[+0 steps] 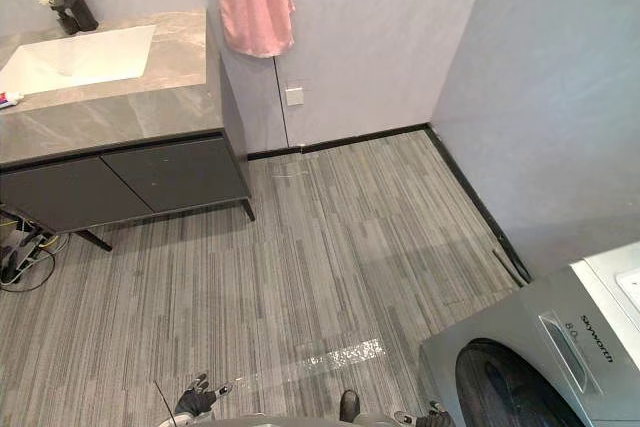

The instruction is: Organize washtable

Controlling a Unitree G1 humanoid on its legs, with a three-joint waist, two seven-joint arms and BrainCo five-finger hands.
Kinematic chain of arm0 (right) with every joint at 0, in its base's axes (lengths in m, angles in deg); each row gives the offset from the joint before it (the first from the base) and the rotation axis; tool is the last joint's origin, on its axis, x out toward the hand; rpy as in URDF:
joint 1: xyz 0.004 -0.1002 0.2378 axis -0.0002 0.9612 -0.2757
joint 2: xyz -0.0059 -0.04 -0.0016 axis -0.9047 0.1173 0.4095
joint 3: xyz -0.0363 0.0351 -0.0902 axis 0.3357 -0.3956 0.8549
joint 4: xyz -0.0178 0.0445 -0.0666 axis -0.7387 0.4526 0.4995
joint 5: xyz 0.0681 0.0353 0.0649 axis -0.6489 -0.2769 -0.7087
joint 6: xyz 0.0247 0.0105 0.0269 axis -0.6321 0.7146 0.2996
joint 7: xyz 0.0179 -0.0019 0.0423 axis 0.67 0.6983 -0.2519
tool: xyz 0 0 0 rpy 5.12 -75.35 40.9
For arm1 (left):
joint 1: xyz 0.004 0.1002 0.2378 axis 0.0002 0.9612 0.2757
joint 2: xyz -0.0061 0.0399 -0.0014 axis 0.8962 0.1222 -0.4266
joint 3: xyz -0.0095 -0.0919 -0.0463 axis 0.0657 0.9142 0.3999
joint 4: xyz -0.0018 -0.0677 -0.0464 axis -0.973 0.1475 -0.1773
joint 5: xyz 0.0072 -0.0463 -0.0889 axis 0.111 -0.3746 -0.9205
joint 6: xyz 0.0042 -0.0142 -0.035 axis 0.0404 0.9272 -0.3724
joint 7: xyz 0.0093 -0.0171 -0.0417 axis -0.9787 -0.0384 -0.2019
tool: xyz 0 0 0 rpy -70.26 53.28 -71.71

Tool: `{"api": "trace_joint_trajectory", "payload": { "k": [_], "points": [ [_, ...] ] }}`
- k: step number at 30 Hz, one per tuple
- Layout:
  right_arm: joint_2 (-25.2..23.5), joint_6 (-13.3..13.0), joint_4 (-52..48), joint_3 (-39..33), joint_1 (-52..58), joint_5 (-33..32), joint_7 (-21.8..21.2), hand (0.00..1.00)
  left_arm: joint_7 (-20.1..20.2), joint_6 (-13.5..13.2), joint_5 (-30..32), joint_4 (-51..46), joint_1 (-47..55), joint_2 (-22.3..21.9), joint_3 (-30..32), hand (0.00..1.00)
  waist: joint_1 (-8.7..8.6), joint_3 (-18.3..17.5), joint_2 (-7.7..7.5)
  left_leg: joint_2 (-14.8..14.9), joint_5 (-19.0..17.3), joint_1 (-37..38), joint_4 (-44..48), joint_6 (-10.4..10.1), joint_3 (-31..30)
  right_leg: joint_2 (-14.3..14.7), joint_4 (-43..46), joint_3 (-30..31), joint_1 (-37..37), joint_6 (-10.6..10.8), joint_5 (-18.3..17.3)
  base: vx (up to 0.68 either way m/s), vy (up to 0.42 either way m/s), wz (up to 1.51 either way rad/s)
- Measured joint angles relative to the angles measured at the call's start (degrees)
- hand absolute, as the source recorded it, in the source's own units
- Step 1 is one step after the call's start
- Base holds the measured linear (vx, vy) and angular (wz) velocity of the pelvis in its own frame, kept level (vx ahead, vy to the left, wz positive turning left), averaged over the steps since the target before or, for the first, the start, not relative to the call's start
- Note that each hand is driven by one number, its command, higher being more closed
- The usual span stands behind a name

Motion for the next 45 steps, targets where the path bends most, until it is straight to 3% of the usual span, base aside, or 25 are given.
{"api": "trace_joint_trajectory", "payload": {
  "k": [9,15,45],
  "points": [
    [-0.14,-0.05,0.99,0.53,-0.5,0.09,0.05,0.0,-0.1,-0.07,0.39,0.43,-0.06,0.06,-0.01,0.0,-0.02,-0.42,-0.86,-1.32,2.58,0.61,-3.37,0.66,-0.55,-1.06,-0.25,-0.53,-0.97,0.38,0.24,-0.09,-0.01,0.04],
    [-0.58,-0.06,1.11,0.54,-0.42,0.98,0.06,0.0,-0.16,-0.12,0.36,0.39,-0.08,0.09,0.04,0.0,-0.04,-0.91,-1.72,-1.31,2.79,0.57,-3.73,0.6,-1.43,-1.05,-0.25,-1.32,-0.94,0.35,0.25,-0.04,-0.015,0.06],
    [-0.77,-0.07,1.65,0.58,-1.14,0.86,-0.14,0.0,-0.14,0.06,0.32,1.43,-1.25,0.12,0.7,0.0,-0.19,-0.96,-3.19,-1.97,2.97,-0.65,-3.04,0.89,-2.89,-1.9,0.49,-3.6,-1.36,0.27,-0.04,-0.02,0.001,0.03]
  ]
}}
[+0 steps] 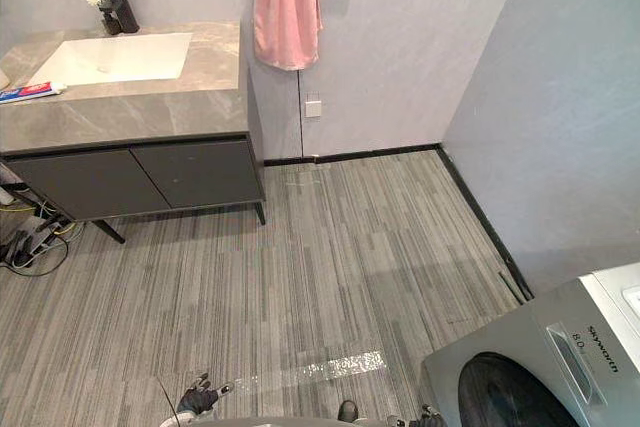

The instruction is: Organize washtable

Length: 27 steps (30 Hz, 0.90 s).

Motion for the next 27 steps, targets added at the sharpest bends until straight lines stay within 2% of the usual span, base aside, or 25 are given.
{"api": "trace_joint_trajectory", "payload": {
  "k": [1,3,4,6,7,8,9,10,11,13,14,16,17,18,19,20,21,22,23,24,26,27],
  "points": [
    [-0.17,0.01,-0.02,-0.02,-0.36,-0.31,-0.03,0.0,-0.01,0.02,-0.09,-0.2,-0.22,0.16,0.0,0.0,-0.15,0.32,-0.25,0.4,-0.2,-1.95,1.24,-0.32,-0.43,-0.07,2.83,-0.88,-2.13,-0.16,-1.61,-0.03,-0.058,0.28],
    [-0.28,-0.18,-0.24,-0.11,-0.71,-1.42,0.0,0.0,-0.01,0.13,-0.42,-0.49,-0.43,0.65,0.08,0.0,-0.8,1.78,-0.26,1.52,-3.17,-4.35,6.11,-1.43,-1.67,0.09,6.79,-2.53,-3.52,-0.87,-4.46,-0.03,-0.073,0.34],
    [0.13,-0.37,-0.65,0.05,-0.72,-1.67,-0.05,0.0,-0.09,0.2,-1.17,-1.3,-0.22,0.73,0.6,0.0,-1.14,2.83,0.99,3.52,-7.06,-7.04,12.68,-2.16,-2.32,0.89,10.49,-4.0,-4.07,-1.95,-7.23,-0.03,-0.091,0.18],
    [1.25,-0.49,-2.54,2.64,-0.08,-1.65,-0.07,0.0,-0.1,0.19,-1.19,-2.33,1.41,1.2,1.16,0.0,-0.04,3.28,2.17,8.25,-12.05,-8.45,22.25,-3.21,-0.66,3.58,14.96,-3.77,-3.47,-3.49,-11.15,0.04,-0.123,-0.13],
    [1.03,-0.87,-2.6,4.09,-0.13,-1.64,0.02,0.0,-0.06,0.57,-1.2,-2.35,1.36,2.22,2.87,0.0,-0.14,3.79,1.64,10.45,-11.21,-12.43,32.38,-3.93,1.58,4.38,13.93,-3.21,-2.57,-4.82,-12.12,0.06,-0.098,-0.1],
    [0.61,-0.84,-2.44,4.52,-0.61,-1.64,0.08,0.0,0.04,0.59,-1.49,-2.79,1.24,2.33,3.3,0.0,0.24,4.1,1.01,11.5,-11.18,-15.46,37.11,-3.69,2.14,4.26,13.14,-3.19,-2.07,-5.18,-12.32,0.08,-0.105,0.03],
    [0.38,-0.36,-1.97,4.57,-1.73,-1.63,0.12,0.0,0.01,0.48,-1.62,-3.86,1.14,2.84,3.56,0.0,1.01,5.35,0.21,10.99,-11.61,-19.99,40.77,-3.34,3.5,3.36,12.34,-2.54,-1.0,-5.77,-12.3,0.1,-0.118,-0.07],
    [1.09,0.15,-1.9,4.6,-3.1,-1.55,0.12,0.0,0.03,0.5,-1.61,-4.14,1.1,2.63,3.12,0.0,1.67,6.15,-0.38,8.88,-11.4,-23.02,37.79,-3.25,3.84,2.24,12.03,-1.72,-0.8,-5.8,-12.28,0.13,-0.108,-0.16],
    [1.15,0.24,-1.9,4.64,-3.82,-1.53,0.12,0.0,0.0,0.51,-1.61,-4.18,1.31,2.55,2.8,0.0,1.99,6.59,-0.17,7.82,-11.09,-24.19,34.65,-3.77,3.71,1.81,12.01,-1.03,-0.94,-5.7,-12.34,0.14,-0.044,-0.34],
    [2.31,0.18,-1.91,5.18,-5.67,-1.52,0.16,0.0,0.02,0.59,-1.68,-4.21,2.39,1.17,2.74,0.0,3.52,6.96,1.48,5.51,-7.58,-26.51,23.2,-4.05,2.9,0.99,12.03,0.89,-1.71,-4.84,-13.08,0.25,0.07,-0.63],
    [2.9,0.03,-2.14,5.46,-6.0,-1.57,0.15,0.0,-0.1,0.67,-1.78,-4.18,4.58,-0.06,2.8,0.0,4.78,6.25,2.72,4.45,-5.54,-27.67,18.34,-3.3,1.8,0.53,15.07,1.76,-3.18,-4.05,-16.43,0.36,0.135,-0.71],
    [1.91,-0.29,-2.47,5.38,-5.65,-1.56,-0.01,0.0,-0.01,1.2,-1.78,-4.14,5.58,0.4,3.0,0.0,4.9,5.6,1.31,3.24,-4.66,-27.89,20.47,-1.12,0.36,-0.77,19.62,2.29,-4.43,-3.37,-20.3,0.39,0.112,-0.41],
    [0.61,-0.67,-2.48,4.19,-4.5,-1.51,0.0,0.0,0.03,1.19,-1.89,-4.04,6.5,1.54,2.75,0.0,4.86,4.37,-0.4,1.44,-4.36,-26.38,20.45,-0.12,0.18,-2.86,28.38,1.54,-5.62,0.2,-23.98,0.52,0.077,-0.25],
    [-0.08,-0.99,-2.7,2.67,-4.67,-1.54,-0.27,0.0,0.02,1.34,-2.02,-3.68,6.74,2.21,2.82,0.0,4.33,4.92,-2.19,0.45,-3.55,-24.68,22.39,1.57,0.51,-5.52,46.68,1.14,-12.38,3.68,-23.97,0.51,0.064,-0.21],
    [-0.32,-1.21,-2.66,1.68,-4.62,-1.45,-0.27,0.0,0.04,1.45,-1.99,-3.7,6.87,2.6,2.72,0.0,3.77,5.04,-2.85,-0.01,-3.42,-23.05,22.74,2.08,0.52,-7.17,54.31,0.58,-14.87,3.85,-20.87,0.49,0.056,-0.12],
    [-0.65,-1.19,-2.65,0.75,-4.3,-1.37,-0.25,0.0,0.04,1.48,-1.99,-3.7,6.99,3.29,2.36,0.0,3.1,5.3,-3.55,-0.49,-4.49,-19.62,22.65,3.37,0.4,-8.8,63.15,0.18,-17.17,2.95,-14.5,0.56,0.041,0.03],
    [-0.99,-1.16,-2.47,-0.63,-3.78,-1.41,-0.2,0.0,0.06,1.47,-1.96,-3.89,6.66,3.73,1.78,0.0,2.75,5.88,-3.17,-0.33,-6.56,-14.81,22.22,3.74,0.02,-9.28,69.34,0.18,-18.41,2.65,-14.18,0.72,0.018,0.04],
    [-1.04,-1.15,-2.7,-0.67,-3.25,-1.3,-0.24,0.0,0.17,1.4,-1.68,-4.42,6.18,3.63,1.79,0.0,2.11,5.91,-3.15,0.12,-8.03,-10.06,21.02,3.02,-0.4,-9.89,71.04,-1.39,-19.85,1.71,-15.54,0.62,-0.014,0.05],
    [-1.07,-1.26,-3.1,-0.71,-3.15,-1.21,-0.26,0.0,0.16,1.38,-1.63,-4.57,5.84,3.62,1.79,0.0,1.5,5.89,-3.06,0.34,-8.76,-8.13,20.17,2.65,-0.7,-10.21,70.52,-2.54,-20.88,1.66,-16.22,0.61,-0.043,0.14],
    [-1.13,-1.34,-4.78,-0.7,-2.77,-1.0,-0.26,0.0,0.2,1.26,-1.46,-4.93,5.02,3.67,1.87,0.0,0.62,5.97,-2.9,0.79,-9.8,-4.89,18.37,2.13,-1.36,-11.06,67.11,-5.0,-23.55,1.56,-17.06,0.62,-0.078,0.32],
    [-0.95,-1.43,-6.09,-1.37,-2.49,-0.88,-0.45,0.0,0.2,1.17,-1.11,-4.92,3.31,3.02,1.99,0.0,-0.19,6.18,-1.92,1.96,-10.44,-0.53,15.21,1.2,-2.07,-11.68,56.24,-8.14,-26.56,1.63,-17.88,0.72,-0.125,0.39],
    [-0.82,-1.45,-6.77,-3.37,-1.7,-0.93,-0.56,0.0,0.17,1.12,-1.07,-4.95,1.84,1.73,1.98,0.0,-0.52,6.46,-0.32,3.74,-11.23,3.18,12.93,-0.19,-3.13,-11.28,44.72,-8.55,-27.53,1.58,-16.98,0.7,-0.154,0.42]
  ]
}}
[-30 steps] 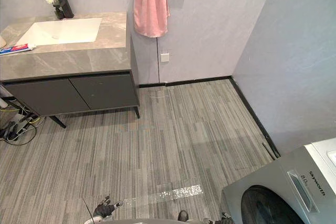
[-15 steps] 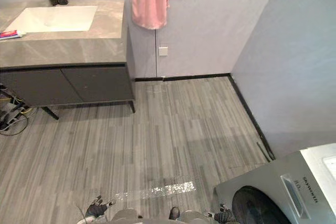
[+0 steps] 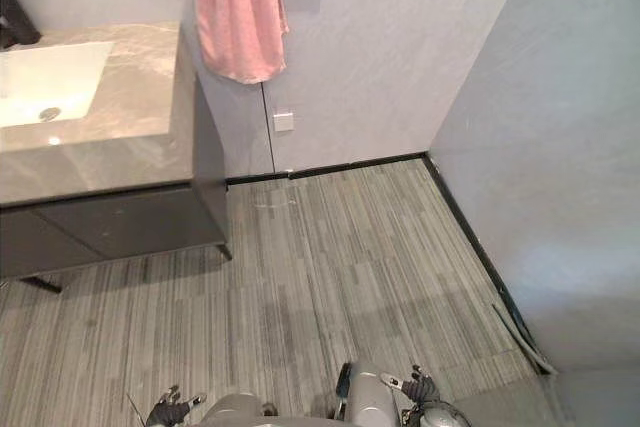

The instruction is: Organize washtable

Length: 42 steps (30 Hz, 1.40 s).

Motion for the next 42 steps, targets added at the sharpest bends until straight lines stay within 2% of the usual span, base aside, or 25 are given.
{"api": "trace_joint_trajectory", "payload": {
  "k": [2,3,4,5,7,9,10,11,13,17,18,19,20,22,23,24,25,27,30,31,32,33,34,39,42],
  "points": [
    [-0.14,0.24,-0.13,-0.76,0.1,0.01,-0.01,0.0,-0.01,-0.2,0.02,-0.18,-0.27,-0.92,-0.03,0.0,-0.61,-0.08,0.28,1.27,-0.49,3.35,-1.43,-1.33,-0.59,0.71,-10.43,1.92,0.17,0.3,3.98,0.64,-0.186,0.51],
    [-0.76,0.41,0.02,-0.99,0.59,-0.01,0.07,0.0,-0.03,-0.17,0.14,-0.23,0.19,-1.01,0.66,0.0,-0.82,-0.42,-0.43,1.73,-1.06,4.85,-0.17,-3.31,-1.1,0.43,-14.96,3.01,0.75,-0.85,10.42,0.76,-0.3,0.44],
    [-0.3,0.53,0.36,-1.28,0.53,-0.05,-0.13,0.0,-0.42,-0.05,0.31,-0.07,-0.17,-2.32,2.06,0.0,-0.71,-0.47,0.7,4.33,-1.28,4.22,6.44,-4.12,-2.4,2.24,-10.95,2.33,1.54,-2.1,12.27,0.76,-0.323,0.22],
    [0.24,0.47,0.15,-1.16,0.58,-0.01,-0.35,0.0,-0.42,-0.07,0.37,-0.29,-0.07,-3.07,2.69,0.0,-0.43,-0.98,1.78,6.2,0.14,1.45,12.32,-5.59,-2.57,3.03,-10.2,1.91,1.69,-2.82,10.47,0.9,-0.406,-0.05],
    [1.72,0.97,-0.26,-0.73,0.63,0.04,-0.72,0.0,-0.54,-0.04,-0.15,-1.92,0.05,-5.96,6.12,0.0,1.08,-0.27,4.43,11.97,14.9,-11.16,38.85,1.07,-4.61,7.69,-10.51,0.73,6.4,-5.27,4.73,0.78,-0.354,-0.3],
    [2.12,1.88,0.44,0.42,0.13,0.09,-0.55,0.0,-0.64,-0.05,-0.67,-2.78,0.0,-6.04,7.16,0.0,1.33,0.08,5.02,14.37,12.08,-17.17,50.47,-0.07,-4.74,10.44,-13.16,0.63,12.3,-6.41,3.16,0.63,-0.24,-0.27],
    [1.64,1.93,0.87,1.78,0.09,0.07,-0.53,0.0,-0.71,-0.18,-1.25,-4.05,0.0,-5.44,7.09,0.0,1.79,0.89,3.6,13.55,10.23,-20.11,53.47,-1.9,-4.25,10.66,-15.52,0.58,17.65,-6.84,2.9,0.76,-0.261,-0.17],
    [1.17,1.81,1.78,3.38,0.14,0.05,-0.53,0.0,-0.65,-0.9,-1.31,-5.43,0.02,-4.67,6.54,0.0,2.4,1.11,1.61,12.08,9.57,-23.63,51.8,-2.19,-2.3,10.45,-18.78,0.58,22.37,-6.87,2.87,0.62,-0.212,-0.12],
    [1.1,1.77,2.21,4.0,-0.59,0.01,-0.49,0.0,-0.6,-1.59,-1.49,-6.55,0.02,-4.33,6.26,0.0,3.07,1.13,0.79,10.43,9.4,-28.84,45.21,-1.94,-0.79,10.72,-22.89,1.11,26.7,-5.76,2.21,0.58,-0.153,-0.25],
    [1.93,1.72,2.14,4.0,-1.58,0.02,-0.4,0.0,-0.94,-1.76,-2.6,-5.43,0.42,-4.35,6.41,0.0,4.12,1.49,2.28,4.62,10.78,-31.15,15.35,-2.82,-0.07,10.9,-27.18,2.12,33.15,-2.34,-1.55,0.49,0.025,-0.41],
    [2.16,1.66,2.16,3.96,-0.87,-0.01,-0.37,0.0,-1.15,-1.72,-2.6,-5.0,1.0,-4.34,6.05,0.0,4.15,1.27,2.79,3.17,15.8,-30.02,7.04,-1.56,-0.25,11.24,-27.3,2.52,34.61,-1.38,-3.71,0.5,0.138,-0.25],
    [1.02,1.68,2.68,4.04,-1.18,-0.11,-0.18,0.0,-1.12,-1.65,-2.92,-3.41,0.45,-2.53,5.77,0.0,4.72,0.79,0.43,0.69,18.25,-29.63,8.43,0.76,-0.39,9.22,-26.54,3.11,35.68,-0.02,-5.91,0.49,0.13,-0.02],
    [0.35,1.5,2.68,3.95,-0.84,-0.17,-0.21,0.0,-1.17,-1.56,-2.92,-3.27,0.36,-2.13,5.65,0.0,4.54,0.09,-0.71,-0.47,16.72,-29.94,8.49,1.33,-0.63,8.2,-25.96,3.01,35.78,0.09,-5.95,0.65,0.182,0.41],
    [-0.74,1.38,3.15,1.8,0.0,-0.48,-0.56,0.0,-1.11,-1.29,-2.76,-3.08,0.25,-1.04,5.43,0.0,3.91,-0.56,-2.21,-2.83,12.75,-29.87,10.81,3.07,-1.68,5.2,-14.27,3.16,31.75,0.66,-5.69,0.56,0.182,0.54],
    [-1.23,1.37,3.17,0.27,0.3,-0.67,-0.55,0.0,-1.15,-1.19,-2.76,-2.07,0.19,-0.64,5.37,0.0,3.89,-0.37,-2.92,-3.86,10.83,-28.36,11.89,3.12,-1.84,3.06,-2.76,4.11,28.11,2.8,-4.28,0.42,0.118,0.36],
    [-1.55,1.31,3.14,-0.19,0.69,-0.74,-0.59,0.0,-1.13,-0.95,-2.59,-1.01,0.26,-0.45,5.31,0.0,3.7,-0.23,-3.42,-5.36,8.28,-26.2,12.94,3.98,-2.04,0.8,10.15,6.83,23.36,4.76,1.54,0.61,0.126,0.42],
    [-1.44,1.18,3.11,-1.34,0.91,-1.25,-0.83,0.0,-1.15,-0.35,-2.46,-0.95,0.47,-0.51,5.34,0.0,3.52,0.03,-3.03,-6.02,5.85,-22.7,13.93,4.69,-2.74,0.11,20.99,9.82,18.84,4.66,2.51,0.6,0.095,0.36],
    [-1.26,0.98,2.03,-1.5,1.63,-1.22,-0.84,0.0,-1.13,-0.03,-2.33,-1.31,0.39,-0.93,5.35,0.0,3.23,0.02,-2.0,-6.0,5.23,-18.18,12.64,4.96,-3.37,-0.38,23.03,9.65,15.53,4.01,0.01,0.49,0.039,0.36],
    [-1.29,0.79,0.28,-1.87,2.62,-1.2,-0.84,0.0,-1.21,-0.14,-2.35,-3.48,0.37,-2.5,6.34,0.0,3.07,-0.37,-0.81,-3.82,5.26,-11.8,7.95,4.31,-4.77,0.48,6.48,6.63,14.27,2.98,-3.08,0.35,-0.061,0.38],
    [-2.11,0.89,-0.24,-1.8,2.91,-1.04,-0.74,0.0,-1.33,-0.55,-2.43,-4.65,0.68,-3.49,7.2,0.0,2.7,-1.57,-1.28,-3.04,5.18,-10.6,6.32,2.76,-4.23,0.81,-7.57,5.6,14.83,2.7,-0.33,0.28,-0.087,0.57],
    [-3.0,1.15,-0.2,-1.78,3.13,-0.86,-0.67,0.0,-1.38,-0.76,-2.44,-5.61,1.07,-3.5,7.19,0.0,2.43,-2.55,-2.66,-3.4,4.67,-10.03,4.87,1.53,-3.63,0.09,-15.47,6.0,14.91,1.94,6.73,0.22,-0.084,0.53],
    [-3.4,1.25,-0.19,-1.79,3.33,-0.55,-0.62,0.0,-1.37,-0.95,-2.46,-6.06,1.3,-3.31,7.19,0.0,2.38,-3.04,-3.62,-3.81,4.08,-9.66,4.21,0.6,-3.45,-0.55,-18.1,6.23,14.65,2.31,9.78,0.25,-0.167,0.38],
    [-3.24,1.53,-0.05,-1.74,3.3,-0.42,-0.55,0.0,-1.67,-0.99,-2.55,-6.18,1.1,-4.04,7.04,0.0,2.53,-3.45,-3.38,-3.07,3.9,-9.39,4.23,-0.11,-3.94,-0.36,-18.16,5.91,15.33,2.83,8.18,0.29,-0.214,0.26],
    [-0.2,1.38,-1.41,1.1,4.62,0.15,0.35,0.0,-3.4,-1.41,-3.17,-19.77,2.75,-8.04,5.83,0.0,2.97,-5.32,1.04,0.83,5.58,-11.1,1.94,-2.97,-8.29,3.56,-26.15,-0.92,19.61,1.24,9.19,0.19,-0.19,0.48],
    [-0.15,1.34,-2.44,3.31,4.91,1.45,1.81,0.0,-6.09,-2.3,-5.2,-31.47,2.89,-8.24,8.05,0.0,4.0,-4.86,0.43,1.63,6.55,-14.08,7.85,-4.49,-8.34,3.57,-28.1,-5.09,22.51,0.7,8.99,0.06,-0.114,0.65]
  ]
}}
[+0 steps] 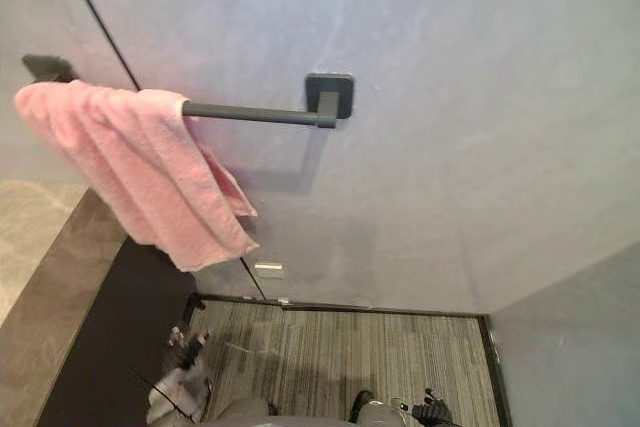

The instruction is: Organize washtable

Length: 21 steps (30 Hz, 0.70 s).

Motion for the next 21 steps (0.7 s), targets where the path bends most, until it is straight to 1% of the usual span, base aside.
{"api": "trace_joint_trajectory", "payload": {
  "k": [1,2,3,4,5,6,7,8,9,10,11,13,14,16,17,18,20,21],
  "points": [
    [-0.16,-0.07,-0.36,0.02,-0.07,0.24,0.17,0.0,-1.95,-0.2,-0.49,-5.2,0.45,-0.21,3.75,0.0,0.36,-0.02,-0.08,0.56,0.0,0.15,-0.08,0.01,1.8,0.36,-1.04,-0.74,1.29,-0.1,0.07,0.0,-0.05,0.34],
    [-0.24,-0.06,-0.5,0.0,-0.06,0.47,0.17,0.0,-3.05,-0.26,-0.46,-7.91,0.76,-0.35,5.77,0.0,0.69,-0.16,-0.21,0.66,-0.01,0.36,-0.86,0.03,2.33,0.53,-1.64,-0.74,1.62,-0.17,0.13,-0.01,-0.032,0.15],
    [-0.34,-0.07,-0.52,-0.02,0.03,0.8,0.2,0.0,-4.74,-0.53,-0.44,-12.8,1.32,-0.61,9.16,0.0,1.41,-0.22,-0.4,0.67,-0.03,1.17,-2.39,0.05,2.41,0.74,-2.7,-0.77,1.97,-0.21,0.45,-0.03,0.002,0.12],
    [-0.53,0.02,-0.52,-0.12,0.08,1.42,0.18,0.0,-7.14,-1.04,0.32,-19.03,1.67,-0.98,14.07,0.0,1.43,-0.58,-0.61,0.65,-0.1,1.37,-4.48,0.18,2.61,0.94,-3.9,-1.48,2.02,-0.13,1.03,-0.02,0.016,0.16],
    [-0.53,0.04,-0.51,-0.15,0.07,1.86,0.17,0.0,-8.17,-1.33,0.59,-21.29,1.67,-1.03,15.95,0.0,1.53,-0.59,-0.6,0.65,-0.21,1.61,-5.33,0.37,2.81,1.04,-4.37,-1.68,2.04,-0.08,1.39,-0.01,0.038,0.21],
    [-0.56,0.35,-0.45,-0.35,0.08,2.48,0.07,0.0,-9.78,-1.27,1.36,-24.68,1.68,-0.91,19.08,0.0,2.04,-0.66,-0.61,0.64,-0.29,2.09,-6.55,0.53,3.51,1.18,-5.27,-1.85,2.23,0.16,2.16,-0.01,0.062,0.01],
    [-0.62,0.6,-0.14,-0.57,0.48,3.17,-0.02,0.0,-12.12,-1.3,3.22,-28.45,2.18,-0.83,21.12,0.0,3.22,-0.84,-0.84,0.37,-0.19,2.33,-7.16,0.64,4.02,1.2,-6.65,-1.49,2.59,0.33,3.24,-0.01,0.065,-0.03],
    [-0.68,0.73,0.0,-0.62,0.61,3.25,-0.05,0.0,-13.12,-1.35,4.09,-30.13,2.43,-0.8,21.75,0.0,3.63,-0.91,-0.88,0.26,-0.19,2.28,-7.33,0.64,4.08,1.23,-7.4,-1.49,3.06,0.45,3.61,-0.05,0.069,-0.07],
    [-0.93,0.79,0.19,-0.92,1.08,3.78,-0.12,0.0,-14.36,-1.37,5.45,-33.2,2.72,-0.77,22.53,0.0,4.51,-1.49,-0.83,0.0,-0.19,2.15,-7.58,0.65,4.12,1.16,-8.33,-1.48,3.52,0.67,4.09,-0.04,0.061,0.08],
    [-1.28,0.92,0.87,-1.79,1.18,4.68,-0.47,0.0,-15.39,-1.89,6.45,-38.14,3.46,-0.73,24.34,0.0,4.62,-2.76,-1.19,-0.6,0.15,2.72,-8.63,1.19,3.87,1.0,-9.69,-1.61,4.3,0.93,4.61,-0.02,0.056,0.08],
    [-1.46,0.94,1.05,-1.78,1.18,4.89,-0.64,0.0,-15.62,-2.45,6.53,-40.28,3.85,-0.72,25.08,0.0,4.65,-3.41,-1.4,-0.79,0.34,3.14,-9.32,1.44,3.89,0.92,-10.02,-1.63,4.56,0.95,4.75,0.03,0.041,0.1],
    [-1.91,0.95,2.16,-1.75,0.56,5.82,-1.22,0.0,-16.48,-4.57,7.48,-46.1,4.61,-0.67,26.81,0.0,4.83,-4.53,-1.58,-1.42,0.69,4.19,-10.48,1.86,3.79,0.68,-10.99,-1.67,5.53,1.1,5.07,0.03,0.041,0.06],
    [-1.5,1.16,2.98,-1.67,-0.18,6.46,-1.46,0.0,-16.94,-5.88,7.87,-49.55,4.38,-0.55,27.97,0.0,4.88,-4.89,-1.15,-1.91,1.17,4.37,-11.29,2.06,3.65,0.45,-11.89,-1.84,5.89,1.14,5.61,-0.01,0.043,0.08],
    [-0.65,1.21,3.41,-0.17,-0.55,6.91,-1.82,0.0,-17.97,-7.13,8.71,-51.15,3.87,0.87,28.55,0.0,5.2,-5.32,-0.64,-2.48,2.07,4.33,-12.51,2.2,3.55,0.34,-13.18,-1.92,5.89,1.28,6.37,-0.02,0.023,0.07],
    [0.05,1.34,3.68,1.28,-0.68,6.96,-2.38,0.0,-18.31,-7.24,8.91,-50.92,1.98,2.8,28.45,0.0,5.92,-5.66,-0.22,-2.75,2.85,4.32,-13.59,2.16,3.46,0.58,-14.35,-2.1,5.95,1.26,7.2,-0.01,-0.006,0.06],
    [0.44,1.35,4.22,2.22,-1.1,7.01,-2.6,0.0,-18.87,-7.43,8.9,-50.64,0.67,4.07,28.24,0.0,6.13,-5.69,-0.09,-2.81,3.19,4.32,-13.98,2.16,3.42,0.68,-14.9,-2.18,6.06,1.22,7.55,-0.02,-0.026,0.07],
    [0.66,1.57,5.0,4.41,-2.71,7.12,-2.71,0.0,-19.88,-8.09,8.93,-48.29,-2.71,8.06,27.91,0.0,6.17,-5.95,0.05,-2.92,4.36,4.59,-15.09,1.91,3.22,0.87,-15.57,-2.45,6.11,0.89,8.01,-0.02,-0.026,0.06],
    [0.61,1.53,4.99,6.1,-3.69,7.41,-2.76,0.0,-20.45,-8.15,8.92,-44.35,-5.31,11.74,27.3,0.0,6.04,-5.99,0.28,-3.06,5.16,5.01,-16.0,1.63,3.13,1.05,-15.59,-2.44,6.17,0.67,8.16,-0.06,-0.029,0.04]
  ]
}}
